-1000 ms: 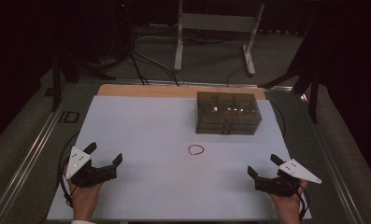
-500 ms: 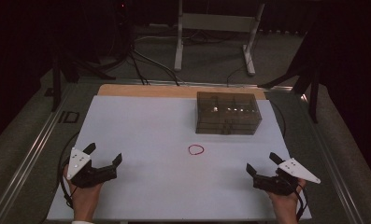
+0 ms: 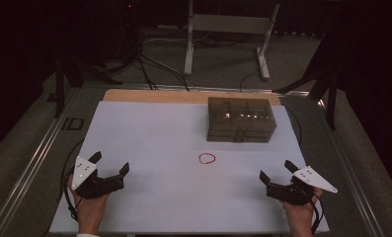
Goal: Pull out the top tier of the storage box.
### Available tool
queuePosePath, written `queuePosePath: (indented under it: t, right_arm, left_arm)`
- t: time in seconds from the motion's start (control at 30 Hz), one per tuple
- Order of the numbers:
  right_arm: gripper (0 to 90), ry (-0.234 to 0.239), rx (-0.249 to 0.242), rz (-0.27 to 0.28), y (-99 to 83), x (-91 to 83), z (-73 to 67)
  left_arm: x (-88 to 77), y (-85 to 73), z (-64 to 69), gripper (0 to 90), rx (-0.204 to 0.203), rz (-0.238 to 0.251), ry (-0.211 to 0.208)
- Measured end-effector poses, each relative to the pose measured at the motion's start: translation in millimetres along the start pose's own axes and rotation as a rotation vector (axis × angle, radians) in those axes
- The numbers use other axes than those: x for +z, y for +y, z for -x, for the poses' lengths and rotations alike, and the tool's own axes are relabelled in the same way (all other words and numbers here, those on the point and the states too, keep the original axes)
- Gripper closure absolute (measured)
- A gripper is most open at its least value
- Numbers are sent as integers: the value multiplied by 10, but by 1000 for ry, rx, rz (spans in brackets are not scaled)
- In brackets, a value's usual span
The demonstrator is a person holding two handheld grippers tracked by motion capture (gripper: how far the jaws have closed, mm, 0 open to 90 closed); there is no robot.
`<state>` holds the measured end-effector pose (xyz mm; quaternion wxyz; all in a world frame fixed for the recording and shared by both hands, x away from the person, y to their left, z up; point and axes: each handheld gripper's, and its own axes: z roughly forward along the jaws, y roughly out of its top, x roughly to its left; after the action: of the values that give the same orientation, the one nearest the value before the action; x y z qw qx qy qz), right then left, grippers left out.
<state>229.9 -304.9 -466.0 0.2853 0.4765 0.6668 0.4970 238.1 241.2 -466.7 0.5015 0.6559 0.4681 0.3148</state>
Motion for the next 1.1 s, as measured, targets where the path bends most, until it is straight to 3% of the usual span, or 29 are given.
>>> queuePosePath:
  t: [0.23, 0.63, 1.1]
  right_arm:
    - [0, -6, -28, -4, 69, 57, -50]
    - [0, -24, -31, 11, 153, 157, -76]
    - [0, -37, -29, 22, 229, 250, -74]
  left_arm:
    - [1, -13, -14, 11, -8, -5, 12]
    - [9, -24, -18, 11, -3, -22, 36]
    - [15, -29, -13, 11, 8, -8, 36]
